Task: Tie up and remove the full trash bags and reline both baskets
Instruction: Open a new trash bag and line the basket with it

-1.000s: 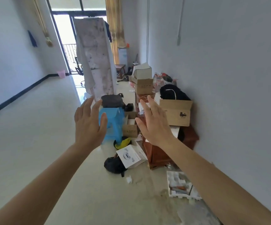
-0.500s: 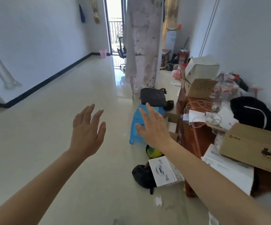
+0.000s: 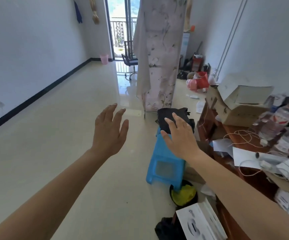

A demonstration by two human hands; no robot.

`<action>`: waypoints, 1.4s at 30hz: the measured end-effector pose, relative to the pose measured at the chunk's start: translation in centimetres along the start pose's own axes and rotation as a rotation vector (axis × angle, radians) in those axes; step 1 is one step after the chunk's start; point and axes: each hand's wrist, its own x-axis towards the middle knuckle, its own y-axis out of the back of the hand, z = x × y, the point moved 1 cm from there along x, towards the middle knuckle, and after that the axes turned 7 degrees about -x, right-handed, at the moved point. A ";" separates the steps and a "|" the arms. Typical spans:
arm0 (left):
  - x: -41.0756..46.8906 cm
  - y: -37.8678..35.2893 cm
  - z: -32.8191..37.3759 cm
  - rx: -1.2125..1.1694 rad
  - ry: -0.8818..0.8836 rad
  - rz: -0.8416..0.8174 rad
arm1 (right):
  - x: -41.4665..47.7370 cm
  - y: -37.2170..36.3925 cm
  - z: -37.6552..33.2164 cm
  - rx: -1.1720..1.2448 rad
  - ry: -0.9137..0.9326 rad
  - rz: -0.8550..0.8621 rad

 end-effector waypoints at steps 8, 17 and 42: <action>15.2 -15.1 -12.4 0.101 -0.073 -0.267 | 19.4 -13.3 2.5 0.042 -0.145 -0.078; 33.3 -22.4 -26.8 0.163 -0.055 -0.392 | 41.1 -20.9 2.9 0.125 -0.318 -0.224; 63.6 -63.5 -21.1 -0.167 -0.653 -0.998 | 54.6 -34.5 20.7 0.010 -1.236 -0.294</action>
